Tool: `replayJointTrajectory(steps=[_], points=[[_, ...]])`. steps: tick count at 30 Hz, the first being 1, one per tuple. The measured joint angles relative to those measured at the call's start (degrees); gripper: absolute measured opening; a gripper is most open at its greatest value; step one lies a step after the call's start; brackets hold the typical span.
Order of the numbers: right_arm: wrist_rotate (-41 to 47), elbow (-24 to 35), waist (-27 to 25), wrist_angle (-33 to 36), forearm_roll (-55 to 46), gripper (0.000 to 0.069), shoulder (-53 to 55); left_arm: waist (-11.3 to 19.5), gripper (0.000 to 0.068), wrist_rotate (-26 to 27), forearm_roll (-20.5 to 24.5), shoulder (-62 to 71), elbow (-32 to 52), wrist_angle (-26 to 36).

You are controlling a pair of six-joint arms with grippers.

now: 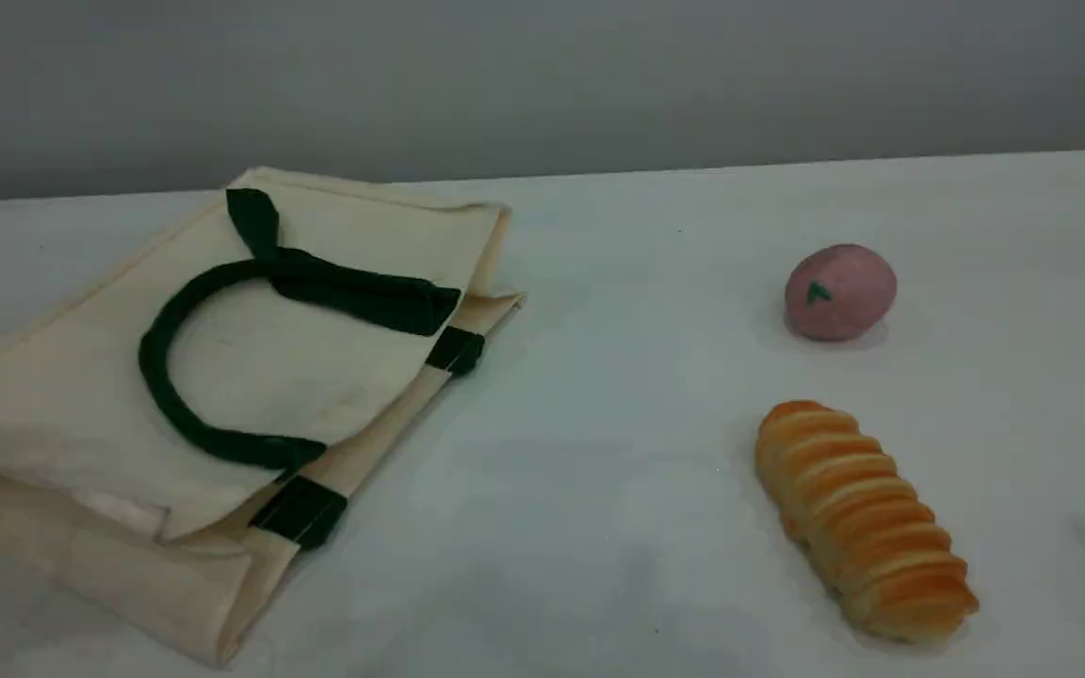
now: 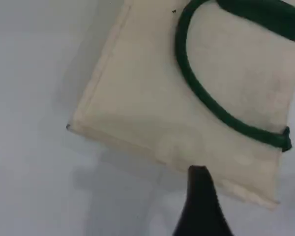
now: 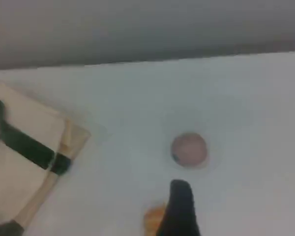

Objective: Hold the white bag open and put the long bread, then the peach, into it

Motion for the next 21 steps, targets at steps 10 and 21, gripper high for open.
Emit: replayJointTrajectory(steps=[10, 21], points=[[-4.5, -5.7, 0.0, -0.5, 4.9, 0.0535, 8.2, 0.0, 0.0443, 0.0, 0.1, 15.0, -8.5, -1.6], [-6.2, -5.7, 0.0, -3.9, 5.1, 0.0535, 13.6, 0.0, 0.0443, 0.2, 0.1, 30.2, -17.0, -2.0]])
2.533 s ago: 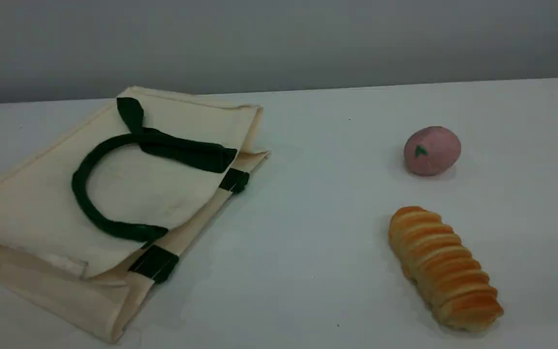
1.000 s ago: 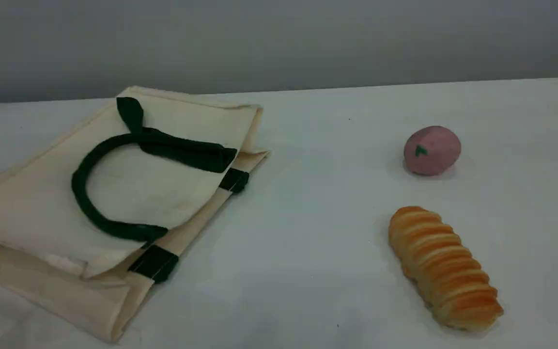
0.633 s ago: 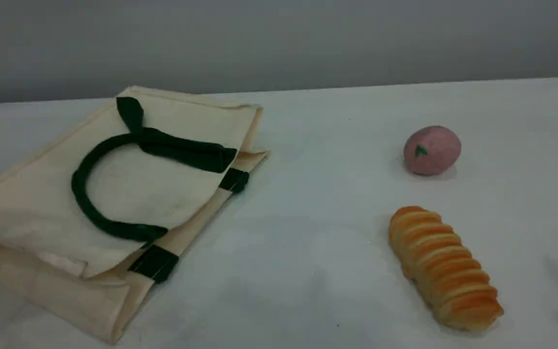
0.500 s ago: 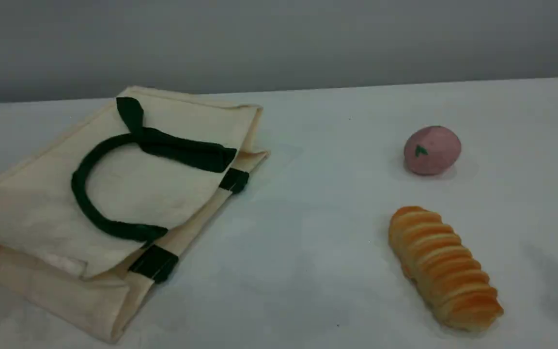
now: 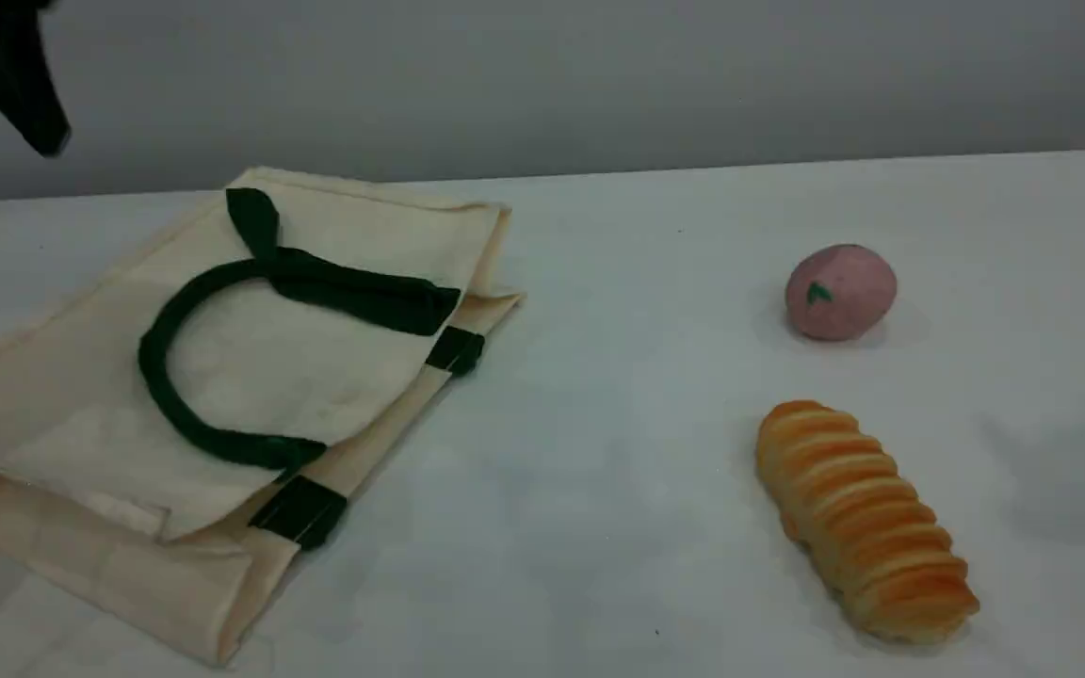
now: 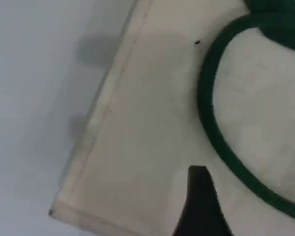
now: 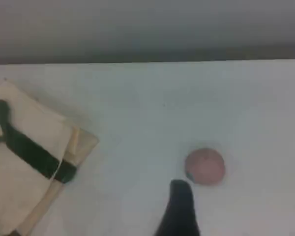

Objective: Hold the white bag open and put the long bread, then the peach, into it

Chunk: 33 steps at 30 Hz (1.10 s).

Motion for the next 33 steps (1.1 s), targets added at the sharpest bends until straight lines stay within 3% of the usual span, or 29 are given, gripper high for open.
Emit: replayJointTrajectory(steps=[17, 33], points=[[-1.1, 0.1, 0.0, -1.2, 0.0, 0.0535, 2.3, -0.1, 0.0400, 0.0, -0.2, 17.1, -3.0, -3.4], [-1.1, 0.1, 0.0, -0.4, 0.0, 0.0535, 2.3, -4.0, 0.0400, 0.0, -0.2, 22.7, -5.3, -6.2]])
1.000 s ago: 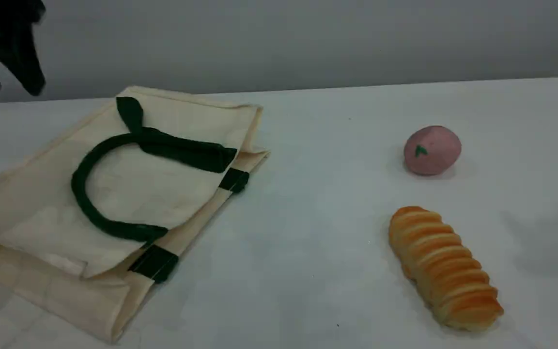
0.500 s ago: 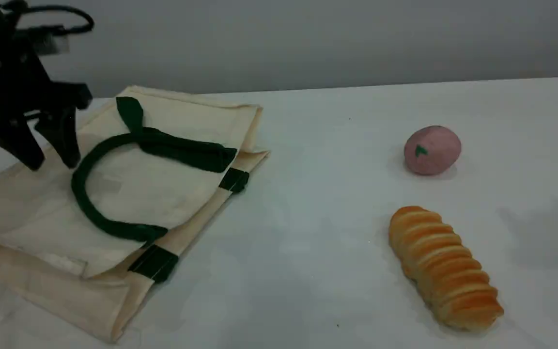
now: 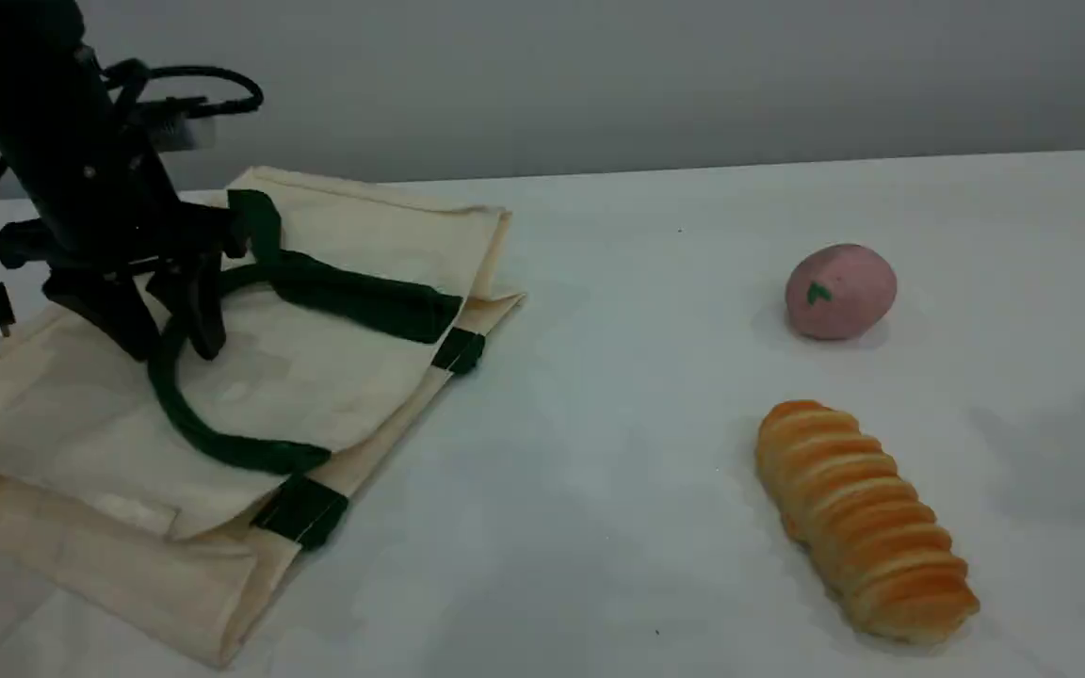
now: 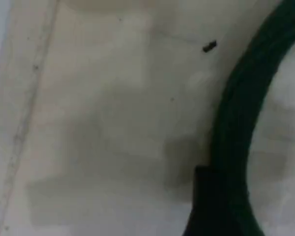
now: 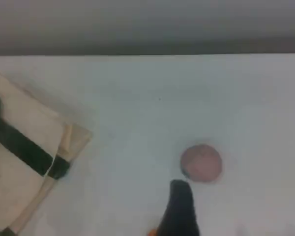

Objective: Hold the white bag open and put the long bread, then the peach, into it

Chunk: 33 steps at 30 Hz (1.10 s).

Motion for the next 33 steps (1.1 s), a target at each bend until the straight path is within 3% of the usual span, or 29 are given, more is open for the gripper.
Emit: replayJointTrajectory(steps=[19, 23, 31, 33], points=[[0.0, 0.0, 0.0, 0.1, -0.1, 0.0535, 0.0, 0.0, 0.0391, -0.3, 1.9, 1.5, 0.0, 1.4], [0.0, 0.0, 0.0, 0.1, -0.1, 0.0535, 0.0, 0.0, 0.0325, -0.3, 1.8, 1.5, 0.0, 1.3], [0.0, 0.0, 0.0, 0.4, -0.3, 0.0535, 0.0, 0.0, 0.0098, 1.3, 1.4, 1.4, 0.0, 1.3], [0.0, 0.0, 0.0, 0.4, -0.3, 0.0535, 0.0, 0.0, 0.0090, 2.3, 1.4, 1.4, -0.9, 2.4]])
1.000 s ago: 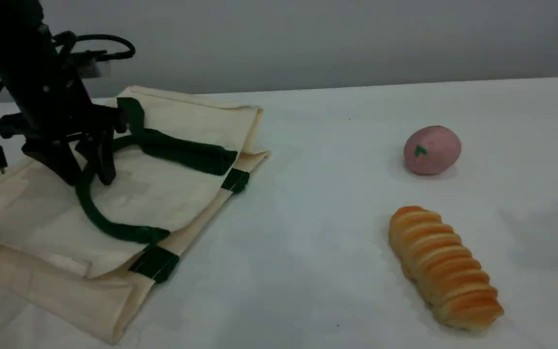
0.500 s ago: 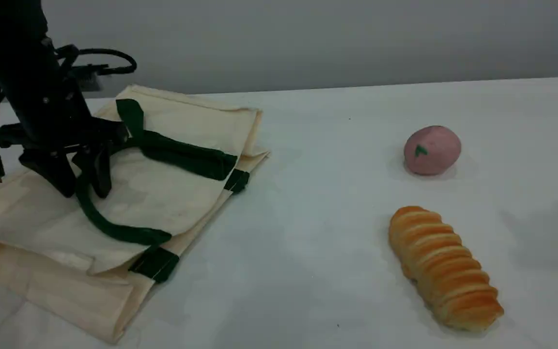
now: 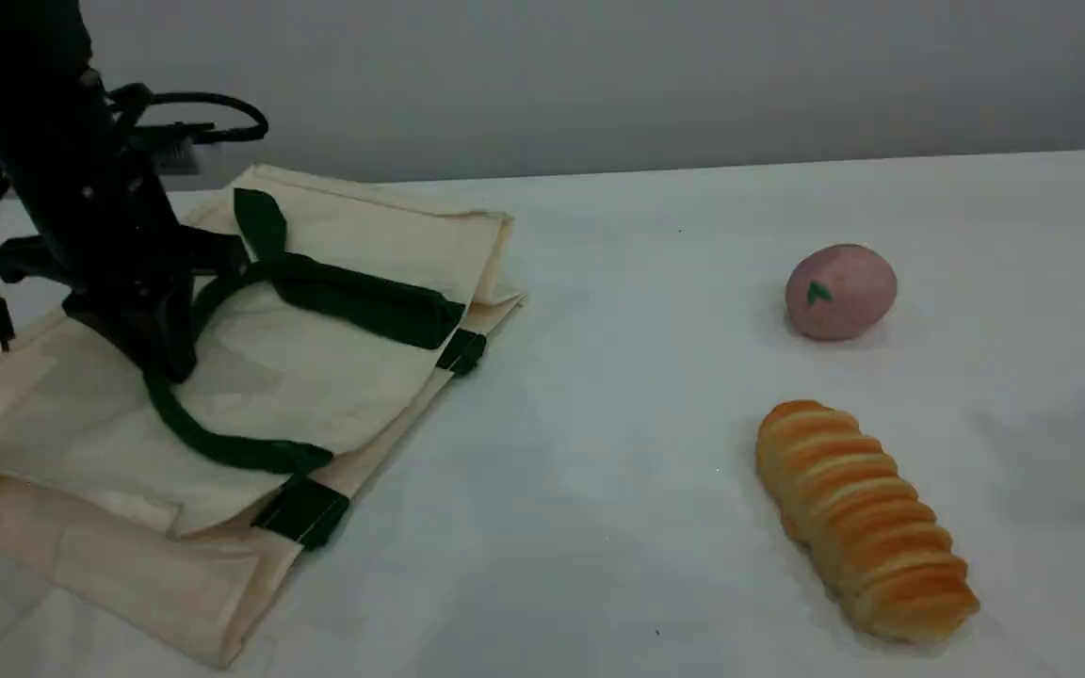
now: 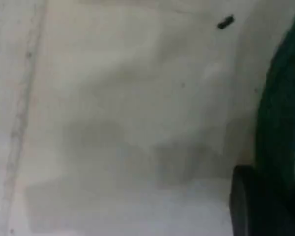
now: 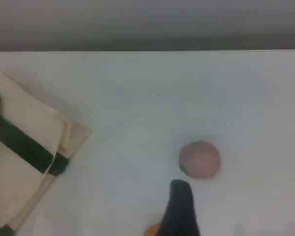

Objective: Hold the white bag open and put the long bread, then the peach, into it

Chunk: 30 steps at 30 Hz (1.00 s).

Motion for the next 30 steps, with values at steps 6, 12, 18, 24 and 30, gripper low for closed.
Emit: replayJointTrajectory(steps=[6, 12, 18, 24, 30], points=[[0.0, 0.0, 0.0, 0.0, -0.2, 0.0535, 0.0, 0.0, 0.0090, 2.1, -0.5, 0.0, -6.8, 8.5], [0.0, 0.1, 0.0, 0.4, -0.2, 0.0535, 0.0, 0.0, 0.0090, 9.6, -7.7, 0.0, -18.3, 20.4], [0.0, 0.1, 0.0, 0.4, -0.2, 0.0535, 0.0, 0.0, 0.0090, 12.9, -13.4, -1.4, -25.9, 21.7], [-1.0, 0.1, 0.0, 0.6, -0.4, 0.0535, 3.0, 0.0, 0.0090, 15.6, -13.9, -4.8, -25.9, 21.9], [-3.7, 0.1, 0.0, 0.6, -0.4, 0.0535, 9.2, 0.0, 0.0090, 18.9, -16.8, -10.0, -25.9, 21.8]])
